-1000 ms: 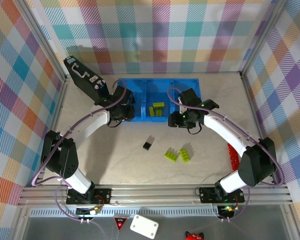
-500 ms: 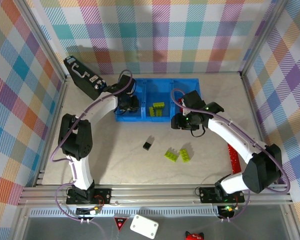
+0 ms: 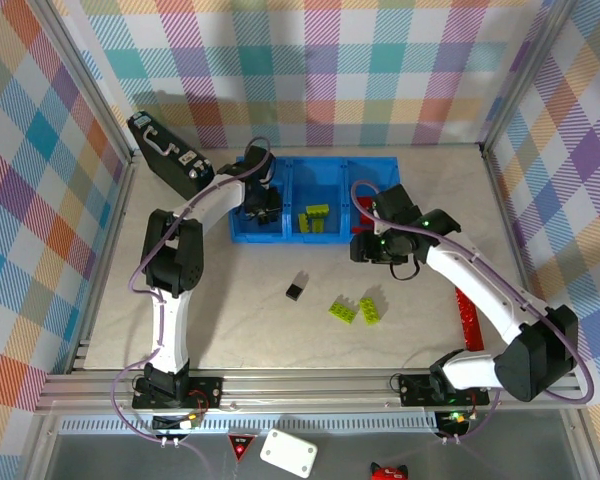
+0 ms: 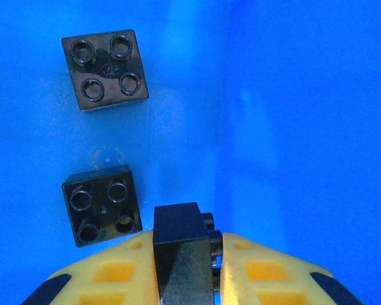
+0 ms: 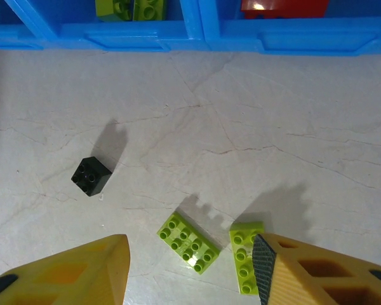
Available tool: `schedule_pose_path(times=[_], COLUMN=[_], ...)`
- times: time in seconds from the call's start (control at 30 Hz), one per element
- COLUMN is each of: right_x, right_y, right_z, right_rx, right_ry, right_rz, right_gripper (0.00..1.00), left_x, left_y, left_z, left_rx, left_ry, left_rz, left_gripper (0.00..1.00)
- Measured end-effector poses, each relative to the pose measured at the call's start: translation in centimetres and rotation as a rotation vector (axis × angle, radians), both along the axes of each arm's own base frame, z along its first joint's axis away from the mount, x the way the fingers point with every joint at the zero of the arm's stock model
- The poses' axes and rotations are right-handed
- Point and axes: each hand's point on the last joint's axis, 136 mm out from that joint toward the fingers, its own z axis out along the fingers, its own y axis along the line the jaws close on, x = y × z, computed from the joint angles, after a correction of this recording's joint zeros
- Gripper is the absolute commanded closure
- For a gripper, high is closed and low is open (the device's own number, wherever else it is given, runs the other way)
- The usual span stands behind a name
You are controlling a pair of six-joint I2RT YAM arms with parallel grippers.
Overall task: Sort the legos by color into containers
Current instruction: Place the lego in the container.
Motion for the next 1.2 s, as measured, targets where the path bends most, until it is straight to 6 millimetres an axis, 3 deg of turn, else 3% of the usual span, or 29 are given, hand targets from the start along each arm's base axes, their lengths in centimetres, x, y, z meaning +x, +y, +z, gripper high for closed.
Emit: schedule_pose_path(times=[0.23, 0.7, 0.9, 1.03, 1.2], right_x=[-0.8, -1.5, -1.9, -2.0, -2.3], right_y=[-0.9, -1.8, -2.0, -2.1, -2.3], right_z=[0.4, 1.3, -0.2, -1.5, -3.1], right_rx=[-0.016, -0.023, -0.046, -0.070, -0.096], right_ry=[-0.011, -0.035, 0.002, 0.038, 0.079], right_rz=[-0.010, -0.024, -0.023, -0.020, -0.018], right_gripper=[0.44, 0.43, 0.44, 0.44, 0.44], left_x=[0.2, 0.1, -0.5, -1.7, -3.8], left_y=[0.1, 0.2, 0.4, 0.9, 1.6], left_z=[-1.7, -1.5, 2.1, 6.0, 8.8], left_rx=[0.010, 0.015, -0.004, -0.027, -0.044], left_ry=[0.035, 0.032, -0.019, -0.079, -0.123], left_rz=[-0.001, -0.012, -0.013, -0.012, -0.010], left_gripper=[0.68, 0.65, 0.65, 0.65, 0.66])
